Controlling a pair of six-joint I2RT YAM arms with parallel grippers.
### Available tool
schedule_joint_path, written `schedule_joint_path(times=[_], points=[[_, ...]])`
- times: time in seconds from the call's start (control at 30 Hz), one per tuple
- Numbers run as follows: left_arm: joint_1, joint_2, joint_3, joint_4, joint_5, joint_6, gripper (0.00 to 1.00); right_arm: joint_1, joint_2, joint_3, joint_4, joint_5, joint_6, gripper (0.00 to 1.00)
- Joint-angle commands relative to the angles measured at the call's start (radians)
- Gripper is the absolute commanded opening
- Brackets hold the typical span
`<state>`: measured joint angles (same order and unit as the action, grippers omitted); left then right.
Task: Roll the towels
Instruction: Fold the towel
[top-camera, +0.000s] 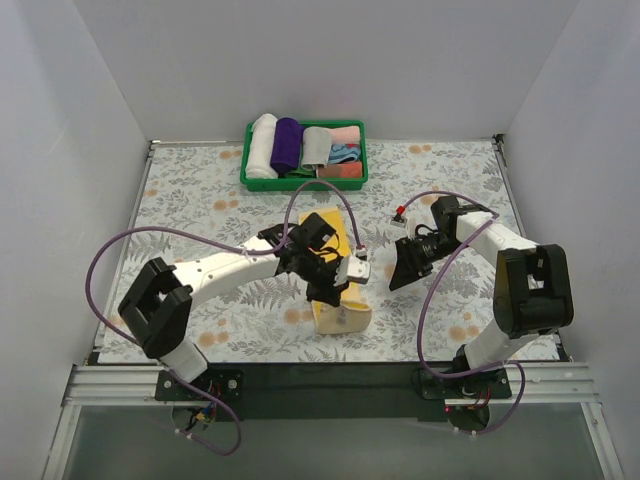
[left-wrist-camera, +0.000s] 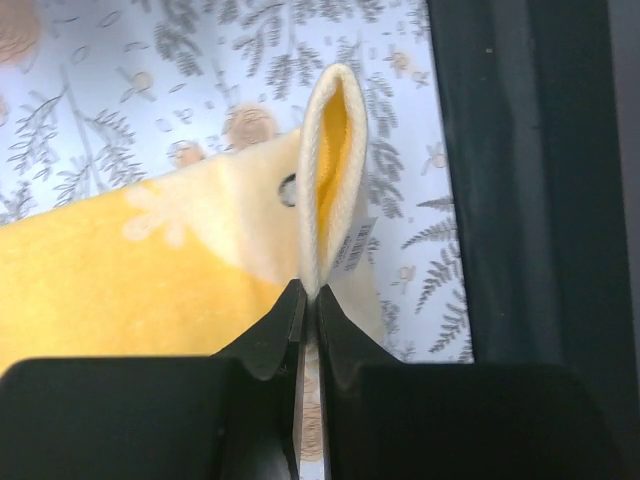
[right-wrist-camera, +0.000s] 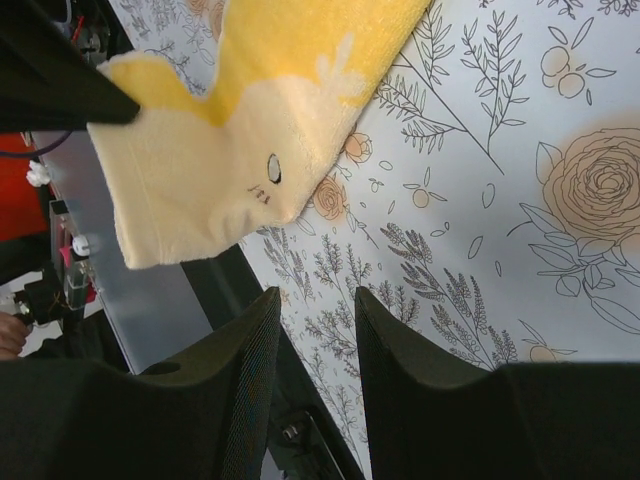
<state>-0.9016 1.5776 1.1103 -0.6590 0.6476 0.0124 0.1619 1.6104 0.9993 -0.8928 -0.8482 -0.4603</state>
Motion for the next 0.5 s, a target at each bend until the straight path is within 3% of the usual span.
schedule_joint_path(times=[0.0, 0.47], points=[[0.064, 0.051, 0.069, -0.060, 0.075, 0.073, 0.00, -0.005, 0.005, 0.015, -0.031, -0.037, -0.020, 0.37], [0.234, 0.245, 0.178, -0.008, -0.002, 0.150, 0.00, -0.007, 0.006, 0.010, -0.041, -0.048, -0.035, 0.36]])
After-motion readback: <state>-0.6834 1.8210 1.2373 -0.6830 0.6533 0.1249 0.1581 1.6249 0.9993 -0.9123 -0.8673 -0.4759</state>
